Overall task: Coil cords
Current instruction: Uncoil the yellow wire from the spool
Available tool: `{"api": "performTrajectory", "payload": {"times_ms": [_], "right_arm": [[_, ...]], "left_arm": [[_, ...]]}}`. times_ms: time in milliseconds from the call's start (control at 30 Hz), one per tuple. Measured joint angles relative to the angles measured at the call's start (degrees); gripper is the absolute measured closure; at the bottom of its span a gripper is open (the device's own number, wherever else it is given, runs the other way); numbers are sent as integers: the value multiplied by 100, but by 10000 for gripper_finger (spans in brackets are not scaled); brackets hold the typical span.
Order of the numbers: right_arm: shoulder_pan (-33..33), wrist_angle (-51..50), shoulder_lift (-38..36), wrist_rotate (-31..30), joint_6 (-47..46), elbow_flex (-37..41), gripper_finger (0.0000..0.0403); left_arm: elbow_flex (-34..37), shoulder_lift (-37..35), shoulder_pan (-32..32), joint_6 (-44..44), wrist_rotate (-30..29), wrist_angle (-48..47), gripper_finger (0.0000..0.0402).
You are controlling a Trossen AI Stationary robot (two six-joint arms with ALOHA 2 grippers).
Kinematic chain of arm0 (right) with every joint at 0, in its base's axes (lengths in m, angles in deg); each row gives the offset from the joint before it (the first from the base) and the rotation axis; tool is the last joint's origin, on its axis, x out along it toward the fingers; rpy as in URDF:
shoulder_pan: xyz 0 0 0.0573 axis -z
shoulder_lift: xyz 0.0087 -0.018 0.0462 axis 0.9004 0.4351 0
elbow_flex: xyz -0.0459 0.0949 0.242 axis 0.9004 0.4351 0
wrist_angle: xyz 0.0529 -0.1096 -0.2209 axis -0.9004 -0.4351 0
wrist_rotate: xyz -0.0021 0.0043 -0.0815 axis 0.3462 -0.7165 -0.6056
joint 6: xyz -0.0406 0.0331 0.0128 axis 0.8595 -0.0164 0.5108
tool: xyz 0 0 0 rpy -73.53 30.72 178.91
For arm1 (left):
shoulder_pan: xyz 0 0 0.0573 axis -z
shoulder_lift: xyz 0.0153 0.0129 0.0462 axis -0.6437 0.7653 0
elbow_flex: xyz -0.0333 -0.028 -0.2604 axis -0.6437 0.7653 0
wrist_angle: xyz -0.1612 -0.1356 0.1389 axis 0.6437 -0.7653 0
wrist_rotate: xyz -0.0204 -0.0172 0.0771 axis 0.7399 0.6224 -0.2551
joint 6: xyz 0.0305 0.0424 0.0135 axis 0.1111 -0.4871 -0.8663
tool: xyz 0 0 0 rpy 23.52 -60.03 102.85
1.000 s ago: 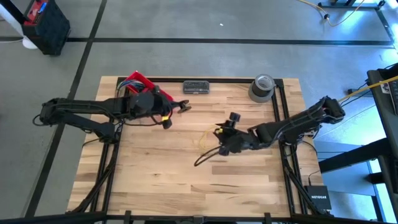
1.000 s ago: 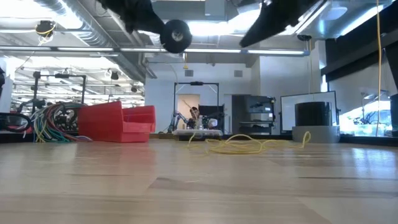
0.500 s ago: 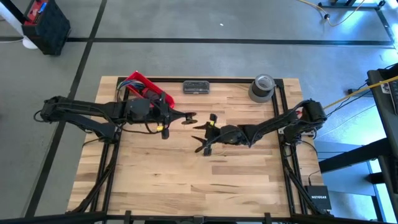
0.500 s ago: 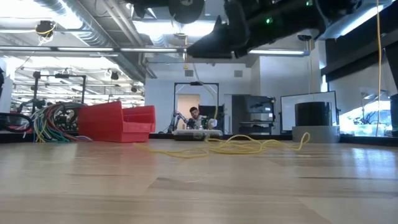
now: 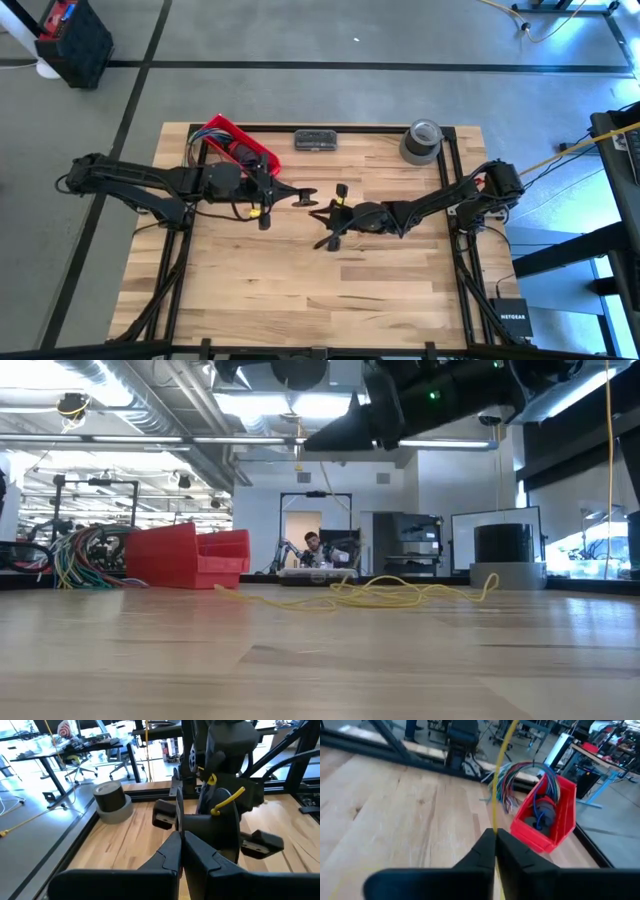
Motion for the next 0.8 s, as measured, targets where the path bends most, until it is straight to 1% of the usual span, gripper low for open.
{"api": "performTrajectory", "payload": {"times_ms": [67, 200, 300, 367, 467, 567, 700, 800], "right_arm": [[0, -163, 0, 0, 126, 0, 395], [0, -406, -12, -60, 241, -15, 389], [0, -351, -24, -77, 251, -31, 397], [0, -276, -22, -85, 247, -25, 393], [-7, -316, 1, -84, -11, 4, 369], [-19, -656, -82, -241, -211, 17, 337], [-191, -1559, -645, -775, -199, 7, 294], [-401, -2444, -1190, -1225, -178, 7, 270]], "left_arm": [[2, 0, 0, -26, -2, 53, 396], [22, -11, -1, -98, -7, 410, 396], [24, -56, -2, -96, -7, 630, 396], [24, -63, -2, -100, -8, 614, 396], [7, -52, -4, -92, -19, 458, 396], [-10, -15, -4, -56, -20, 144, 396], [-2, 88, -2, 48, -20, -384, 396], [-2, 291, -4, 46, -22, -568, 396]]}}
